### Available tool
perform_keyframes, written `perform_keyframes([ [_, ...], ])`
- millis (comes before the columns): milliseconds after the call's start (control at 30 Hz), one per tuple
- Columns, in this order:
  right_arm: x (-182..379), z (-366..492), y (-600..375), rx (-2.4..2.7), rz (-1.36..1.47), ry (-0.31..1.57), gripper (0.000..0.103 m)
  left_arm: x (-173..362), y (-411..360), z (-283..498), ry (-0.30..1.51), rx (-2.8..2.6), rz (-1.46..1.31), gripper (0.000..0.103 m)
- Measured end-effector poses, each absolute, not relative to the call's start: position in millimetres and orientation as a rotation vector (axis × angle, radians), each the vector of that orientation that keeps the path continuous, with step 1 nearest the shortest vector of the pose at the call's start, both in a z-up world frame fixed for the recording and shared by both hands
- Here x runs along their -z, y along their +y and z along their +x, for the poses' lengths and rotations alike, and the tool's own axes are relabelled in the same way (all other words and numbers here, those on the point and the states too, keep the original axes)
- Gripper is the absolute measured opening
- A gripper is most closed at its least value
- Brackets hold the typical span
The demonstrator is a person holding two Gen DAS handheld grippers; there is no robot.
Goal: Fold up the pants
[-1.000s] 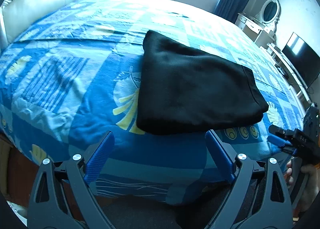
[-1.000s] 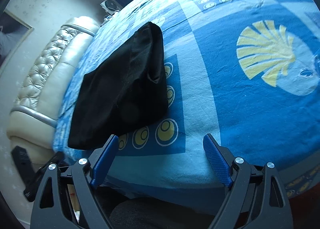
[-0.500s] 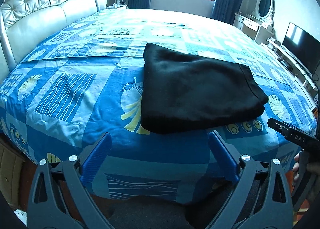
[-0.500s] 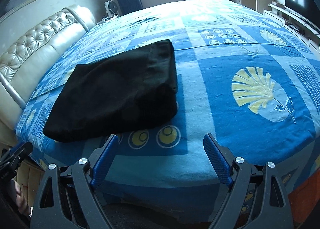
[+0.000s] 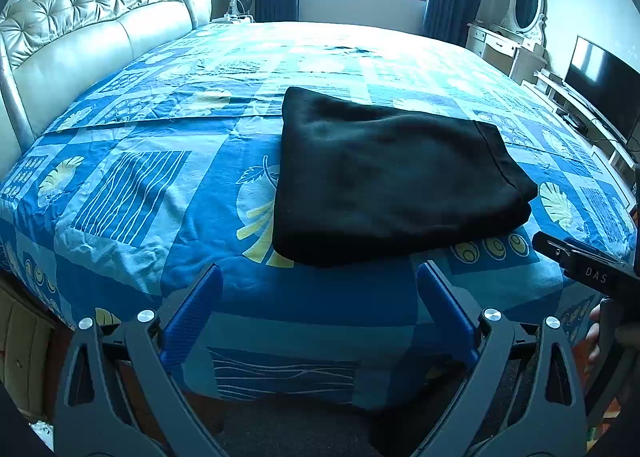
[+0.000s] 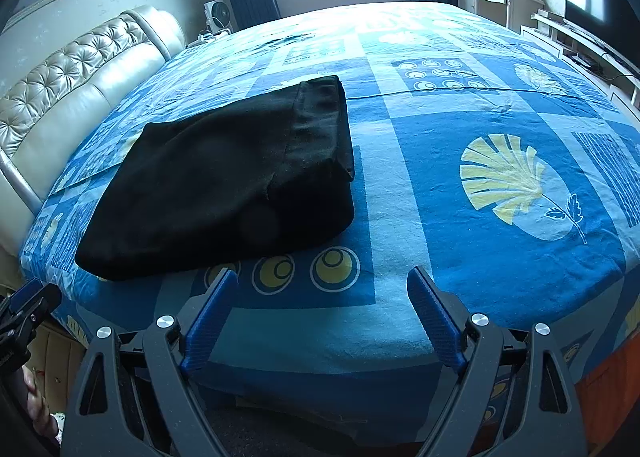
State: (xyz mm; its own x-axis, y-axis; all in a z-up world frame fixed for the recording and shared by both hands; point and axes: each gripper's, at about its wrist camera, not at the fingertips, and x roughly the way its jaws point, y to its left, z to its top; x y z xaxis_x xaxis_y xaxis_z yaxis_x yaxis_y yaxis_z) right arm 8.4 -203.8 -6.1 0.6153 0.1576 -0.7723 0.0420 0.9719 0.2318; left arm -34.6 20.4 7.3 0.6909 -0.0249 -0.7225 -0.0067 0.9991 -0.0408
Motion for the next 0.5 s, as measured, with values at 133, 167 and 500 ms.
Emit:
perform_keyframes([
  [133,7.0,7.9,-202.9,-0.068,0.234,0.91,0.086,-11.0,16.8,-35.5,0.791,0.015,-0.022,0.097],
  [167,7.5,8.2,-202.3,-0.067,0.233,0.913,0.086,-11.2,15.9,-35.5,0.79,0.016,-0.017,0.098],
  [500,9.3,7.8,-198.7,-0.078,0.226,0.921,0.086,-10.2,19.3,-31.5,0.811,-0.011,-0.026,0.098],
])
